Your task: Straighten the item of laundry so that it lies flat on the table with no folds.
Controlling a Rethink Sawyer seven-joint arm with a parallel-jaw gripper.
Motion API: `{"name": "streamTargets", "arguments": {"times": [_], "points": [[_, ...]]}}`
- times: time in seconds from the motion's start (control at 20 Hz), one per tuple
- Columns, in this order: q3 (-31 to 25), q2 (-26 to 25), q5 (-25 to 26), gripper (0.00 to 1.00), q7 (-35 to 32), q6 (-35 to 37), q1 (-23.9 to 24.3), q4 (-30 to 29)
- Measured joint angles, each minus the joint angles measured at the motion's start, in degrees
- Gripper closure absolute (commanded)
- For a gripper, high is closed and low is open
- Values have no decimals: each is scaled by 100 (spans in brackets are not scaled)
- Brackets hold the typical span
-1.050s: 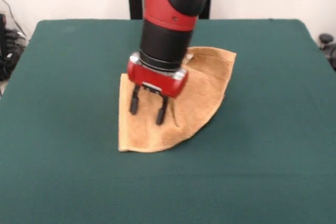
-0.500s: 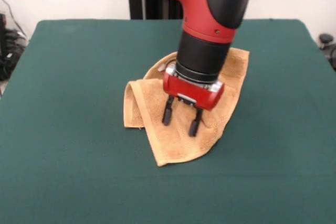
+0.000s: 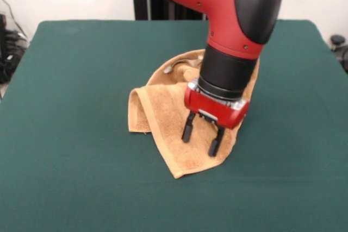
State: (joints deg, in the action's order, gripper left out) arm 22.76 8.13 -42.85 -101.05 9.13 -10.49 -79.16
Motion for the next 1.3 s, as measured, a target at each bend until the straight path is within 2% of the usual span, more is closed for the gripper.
{"name": "streamTargets", "arguments": {"times": [0.35, 0.65, 0.9, 1.3], "points": [[478, -366, -130, 0, -601, 457, -336, 472], [539, -344, -84, 0, -783, 602, -318, 542], [500, 68, 273, 0, -783, 602, 25, 374], [545, 544, 337, 0, -784, 602, 111, 328]]}}
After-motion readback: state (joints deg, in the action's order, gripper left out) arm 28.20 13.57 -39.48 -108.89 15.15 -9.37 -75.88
